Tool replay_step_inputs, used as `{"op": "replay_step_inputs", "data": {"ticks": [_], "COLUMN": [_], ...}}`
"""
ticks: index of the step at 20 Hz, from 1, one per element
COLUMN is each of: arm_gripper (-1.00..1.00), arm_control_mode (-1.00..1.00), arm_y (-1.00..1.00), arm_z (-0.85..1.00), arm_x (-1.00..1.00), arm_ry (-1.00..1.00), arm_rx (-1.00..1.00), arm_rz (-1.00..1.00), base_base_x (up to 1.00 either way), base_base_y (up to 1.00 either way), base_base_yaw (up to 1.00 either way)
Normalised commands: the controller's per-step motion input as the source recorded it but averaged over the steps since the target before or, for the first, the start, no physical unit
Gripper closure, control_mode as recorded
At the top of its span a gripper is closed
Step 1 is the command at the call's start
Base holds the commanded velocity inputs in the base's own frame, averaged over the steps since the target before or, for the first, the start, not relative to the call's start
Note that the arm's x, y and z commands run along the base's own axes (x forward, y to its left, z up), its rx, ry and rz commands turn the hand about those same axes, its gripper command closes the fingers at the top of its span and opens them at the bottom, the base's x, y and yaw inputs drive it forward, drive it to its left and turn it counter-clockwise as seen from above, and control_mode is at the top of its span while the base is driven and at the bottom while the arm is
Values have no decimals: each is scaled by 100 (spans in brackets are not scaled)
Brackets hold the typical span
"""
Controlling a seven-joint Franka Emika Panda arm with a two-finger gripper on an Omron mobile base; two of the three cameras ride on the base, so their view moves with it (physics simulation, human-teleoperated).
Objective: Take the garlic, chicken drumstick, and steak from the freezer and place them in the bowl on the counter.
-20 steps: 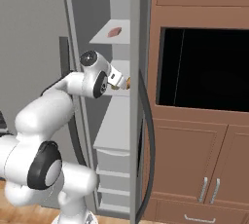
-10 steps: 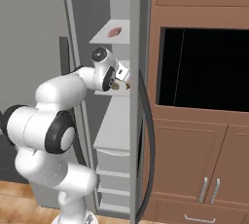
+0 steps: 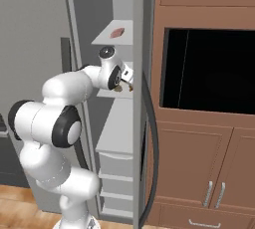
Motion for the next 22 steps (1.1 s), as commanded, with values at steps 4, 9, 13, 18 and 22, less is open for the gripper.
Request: {"op": "replay_step_inputs", "data": {"ticks": [4, 9, 13, 18, 22], "arm_gripper": [-100, -100, -100, -100, -100], "arm_control_mode": [-100, -100, -100, -100, -100], "arm_y": [-13, -5, 0, 0, 0], "arm_z": [-15, -8, -21, -32, -27], "arm_x": [19, 27, 18, 18, 28], "arm_ry": [6, 0, 0, 0, 0], "arm_rx": [0, 0, 0, 1, 0], "arm_rz": [0, 0, 1, 2, 2], "base_base_x": [0, 0, 0, 0, 0], "base_base_y": [0, 0, 0, 0, 0], "base_base_yaw": [0, 0, 0, 0, 0]}}
